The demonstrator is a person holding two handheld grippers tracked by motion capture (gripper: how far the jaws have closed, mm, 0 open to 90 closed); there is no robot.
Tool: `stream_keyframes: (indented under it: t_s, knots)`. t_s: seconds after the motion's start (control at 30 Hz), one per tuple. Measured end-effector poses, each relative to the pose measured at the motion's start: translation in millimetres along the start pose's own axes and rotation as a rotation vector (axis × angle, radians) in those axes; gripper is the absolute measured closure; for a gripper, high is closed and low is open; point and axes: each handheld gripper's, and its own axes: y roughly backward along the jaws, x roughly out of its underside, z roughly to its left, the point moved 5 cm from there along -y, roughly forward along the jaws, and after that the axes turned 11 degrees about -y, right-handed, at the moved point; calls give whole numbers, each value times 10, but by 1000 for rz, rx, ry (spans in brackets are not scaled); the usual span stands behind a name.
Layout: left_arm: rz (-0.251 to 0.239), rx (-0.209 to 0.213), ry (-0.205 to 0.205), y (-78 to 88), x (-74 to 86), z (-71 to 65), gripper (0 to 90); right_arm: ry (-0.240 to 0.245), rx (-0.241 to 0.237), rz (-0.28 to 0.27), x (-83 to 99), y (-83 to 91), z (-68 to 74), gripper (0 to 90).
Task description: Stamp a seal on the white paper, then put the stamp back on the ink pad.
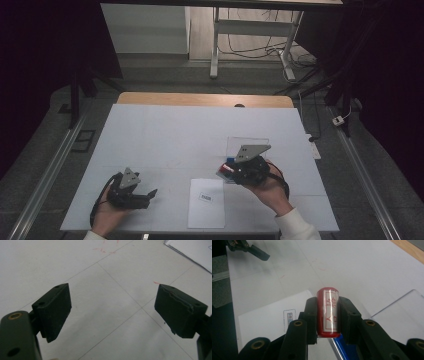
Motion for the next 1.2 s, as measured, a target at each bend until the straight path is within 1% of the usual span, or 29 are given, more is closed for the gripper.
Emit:
stream_keyframes:
  t_s: [0.3, 0.47, 0.77, 0.9, 0.93, 1.07, 1.2]
  knots:
    - [2, -4, 0, -7, 1, 4, 141, -35, 48, -19, 31, 96, -178, 698]
    - [4, 1, -3, -5, 1, 0, 141, -60, 73, -25, 61, 129, -276, 698]
    - [4, 0, -5, -9, 3, 1, 141, -108, 125, -16, 138, 187, -474, 698]
    - [6, 1, -4, -12, 4, -2, 140, -127, 139, -15, 177, 195, -550, 698]
    - [6, 1, -3, -12, 5, -2, 140, -135, 142, -13, 185, 196, -563, 698]
    - [7, 2, -5, -15, 5, -2, 140, -139, 161, 3, 226, 193, -630, 698]
    - [8, 0, -5, -14, 5, -3, 141, -149, 177, 50, 295, 137, -679, 698]
